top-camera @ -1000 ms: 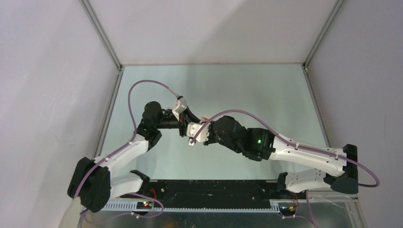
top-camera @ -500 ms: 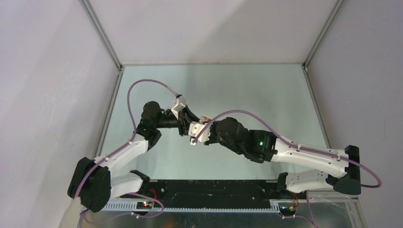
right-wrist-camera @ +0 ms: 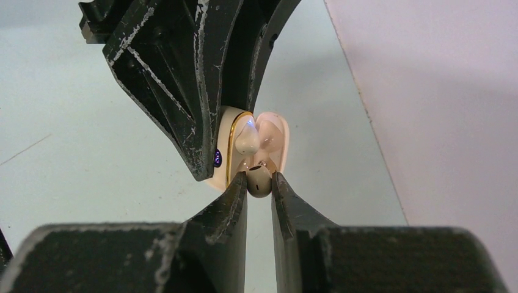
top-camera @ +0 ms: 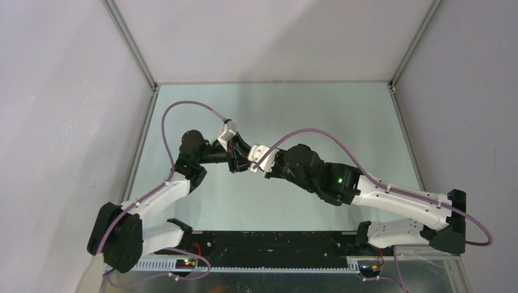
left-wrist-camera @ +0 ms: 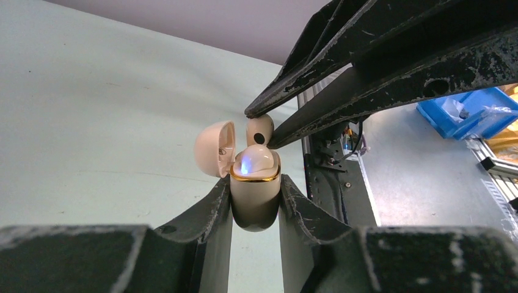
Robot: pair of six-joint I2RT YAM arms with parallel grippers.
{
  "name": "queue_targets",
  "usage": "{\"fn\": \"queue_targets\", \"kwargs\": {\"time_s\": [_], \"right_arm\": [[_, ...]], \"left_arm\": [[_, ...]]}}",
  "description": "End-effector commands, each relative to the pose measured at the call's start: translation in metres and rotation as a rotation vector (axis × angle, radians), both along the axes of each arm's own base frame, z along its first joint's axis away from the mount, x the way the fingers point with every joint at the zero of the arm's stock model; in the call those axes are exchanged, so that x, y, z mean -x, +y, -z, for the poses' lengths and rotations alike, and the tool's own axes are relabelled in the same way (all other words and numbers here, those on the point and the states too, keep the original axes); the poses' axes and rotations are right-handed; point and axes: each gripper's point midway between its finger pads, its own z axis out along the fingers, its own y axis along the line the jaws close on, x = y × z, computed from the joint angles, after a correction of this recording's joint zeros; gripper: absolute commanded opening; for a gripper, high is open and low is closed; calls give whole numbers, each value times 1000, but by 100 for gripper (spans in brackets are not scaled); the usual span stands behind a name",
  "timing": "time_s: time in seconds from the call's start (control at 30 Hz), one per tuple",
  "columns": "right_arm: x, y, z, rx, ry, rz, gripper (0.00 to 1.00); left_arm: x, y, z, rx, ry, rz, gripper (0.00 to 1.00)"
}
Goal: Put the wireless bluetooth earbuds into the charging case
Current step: Place the earbud in the charging case.
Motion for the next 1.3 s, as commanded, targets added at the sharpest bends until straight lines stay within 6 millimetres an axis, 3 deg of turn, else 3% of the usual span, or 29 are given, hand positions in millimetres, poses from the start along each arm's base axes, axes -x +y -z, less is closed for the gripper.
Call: {"fn": "queue_targets", "kwargs": {"time_s": [0.0, 0.53, 0.8, 1.03, 1.27], "right_arm": [[5, -1, -7, -67, 46, -10, 19], [16, 11, -13, -92, 109, -42, 20], [5, 11, -18, -137, 120, 50, 18], [11, 15, -18, -135, 147, 21, 34], [12, 7, -36, -169, 164, 4, 46]], "left_arm": [[2, 0, -19, 44, -76, 21, 4], [-3, 1, -20, 47, -50, -3, 4], [-16, 3, -19, 49, -9, -69, 2], [-16, 4, -19, 51, -13, -71, 1], [-15, 4, -18, 51, -24, -65, 1]]}}
